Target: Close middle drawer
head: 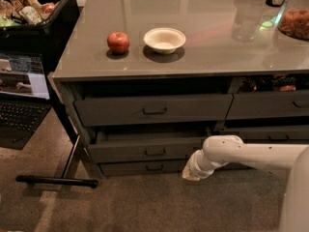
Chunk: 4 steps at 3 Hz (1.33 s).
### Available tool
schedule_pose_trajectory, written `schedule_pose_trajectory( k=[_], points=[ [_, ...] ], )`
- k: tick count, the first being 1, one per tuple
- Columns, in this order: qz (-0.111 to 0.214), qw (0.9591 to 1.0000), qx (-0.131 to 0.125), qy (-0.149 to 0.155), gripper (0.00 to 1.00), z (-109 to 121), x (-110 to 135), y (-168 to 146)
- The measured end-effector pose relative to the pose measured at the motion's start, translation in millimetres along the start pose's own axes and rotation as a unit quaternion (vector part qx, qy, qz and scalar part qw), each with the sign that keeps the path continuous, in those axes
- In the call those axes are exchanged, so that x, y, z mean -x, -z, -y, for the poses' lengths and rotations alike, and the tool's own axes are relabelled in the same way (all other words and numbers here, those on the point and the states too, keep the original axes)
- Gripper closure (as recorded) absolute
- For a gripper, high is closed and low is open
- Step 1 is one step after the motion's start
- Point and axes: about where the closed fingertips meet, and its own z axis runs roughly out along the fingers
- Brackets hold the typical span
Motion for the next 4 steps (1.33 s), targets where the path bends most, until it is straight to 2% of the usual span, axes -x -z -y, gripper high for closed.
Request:
schedule_pose_trajectory(
  k=[1,2,3,4],
  points=[
    [0.017,0.9998,-0.004,0.008,1.00,35.9,6.8,-28.7],
    [0.031,0.9992,-0.024,0.013,1.00,78.8,12.4,-46.4],
    [0.038,0.9980,-0.047,0.018,0.82,110.9,19.5,-49.7],
    [0.040,0.9972,-0.060,0.016,0.58,119.6,19.8,-45.6]
  ],
)
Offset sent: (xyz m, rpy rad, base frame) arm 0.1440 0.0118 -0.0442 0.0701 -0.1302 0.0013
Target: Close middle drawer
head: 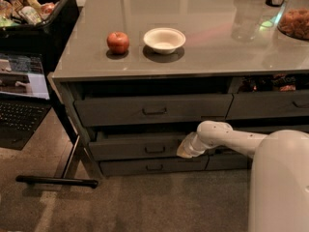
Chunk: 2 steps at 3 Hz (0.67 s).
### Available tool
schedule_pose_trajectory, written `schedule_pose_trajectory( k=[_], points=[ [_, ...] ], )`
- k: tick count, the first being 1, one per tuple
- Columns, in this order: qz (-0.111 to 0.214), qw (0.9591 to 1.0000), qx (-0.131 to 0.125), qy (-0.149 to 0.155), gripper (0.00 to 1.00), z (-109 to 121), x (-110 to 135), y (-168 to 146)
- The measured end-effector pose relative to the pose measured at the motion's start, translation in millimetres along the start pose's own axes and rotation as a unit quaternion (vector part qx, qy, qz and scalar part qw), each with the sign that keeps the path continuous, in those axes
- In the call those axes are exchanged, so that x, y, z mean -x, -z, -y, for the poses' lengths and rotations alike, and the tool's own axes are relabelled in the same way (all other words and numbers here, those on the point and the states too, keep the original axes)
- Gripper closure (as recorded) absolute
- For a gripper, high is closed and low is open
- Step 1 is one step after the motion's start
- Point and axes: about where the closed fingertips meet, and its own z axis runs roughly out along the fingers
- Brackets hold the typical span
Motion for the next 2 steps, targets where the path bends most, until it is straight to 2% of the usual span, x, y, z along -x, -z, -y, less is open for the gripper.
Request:
schedule_pose_trajectory(
  k=[1,2],
  points=[
    [0.007,0.9992,-0.035,-0.016,0.34,2.0,2.1,10.0],
    [0.020,0.9954,-0.084,-0.042,0.12,-1.8,4.9,23.5]
  ],
)
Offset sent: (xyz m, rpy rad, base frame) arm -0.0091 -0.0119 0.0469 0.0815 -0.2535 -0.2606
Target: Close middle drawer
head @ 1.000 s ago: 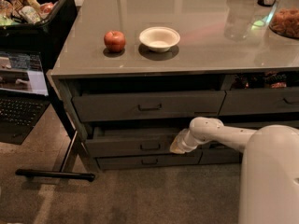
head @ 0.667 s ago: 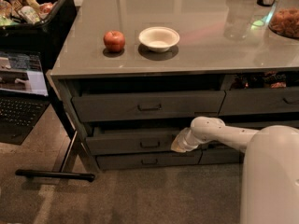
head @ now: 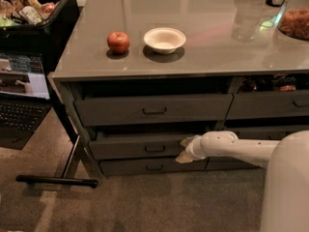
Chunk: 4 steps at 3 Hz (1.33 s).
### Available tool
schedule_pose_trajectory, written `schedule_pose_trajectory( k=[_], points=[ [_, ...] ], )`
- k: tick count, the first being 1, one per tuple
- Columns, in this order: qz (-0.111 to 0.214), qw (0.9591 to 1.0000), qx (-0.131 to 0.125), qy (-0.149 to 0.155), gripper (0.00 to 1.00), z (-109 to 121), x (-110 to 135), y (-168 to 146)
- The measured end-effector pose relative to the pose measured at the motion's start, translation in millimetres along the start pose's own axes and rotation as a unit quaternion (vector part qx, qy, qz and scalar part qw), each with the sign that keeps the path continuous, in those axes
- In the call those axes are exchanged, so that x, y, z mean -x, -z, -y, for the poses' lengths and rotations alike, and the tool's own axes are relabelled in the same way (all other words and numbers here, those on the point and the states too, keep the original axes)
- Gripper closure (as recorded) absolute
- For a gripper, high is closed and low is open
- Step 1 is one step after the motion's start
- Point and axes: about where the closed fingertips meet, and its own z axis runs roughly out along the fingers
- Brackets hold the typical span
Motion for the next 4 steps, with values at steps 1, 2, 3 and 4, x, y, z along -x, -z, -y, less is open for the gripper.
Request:
schedule_pose_trajectory(
  k=[1,2,3,4],
  points=[
    [0.012,0.9992,-0.034,-0.016,0.00,1.1,1.1,7.3],
    [0.012,0.9992,-0.034,-0.016,0.00,-0.8,0.2,8.5],
    [0.027,0.9988,-0.033,-0.025,0.00,2.8,4.5,-3.0],
    [0.038,0.9981,-0.033,-0.035,0.00,3.7,4.7,-7.1]
  ],
)
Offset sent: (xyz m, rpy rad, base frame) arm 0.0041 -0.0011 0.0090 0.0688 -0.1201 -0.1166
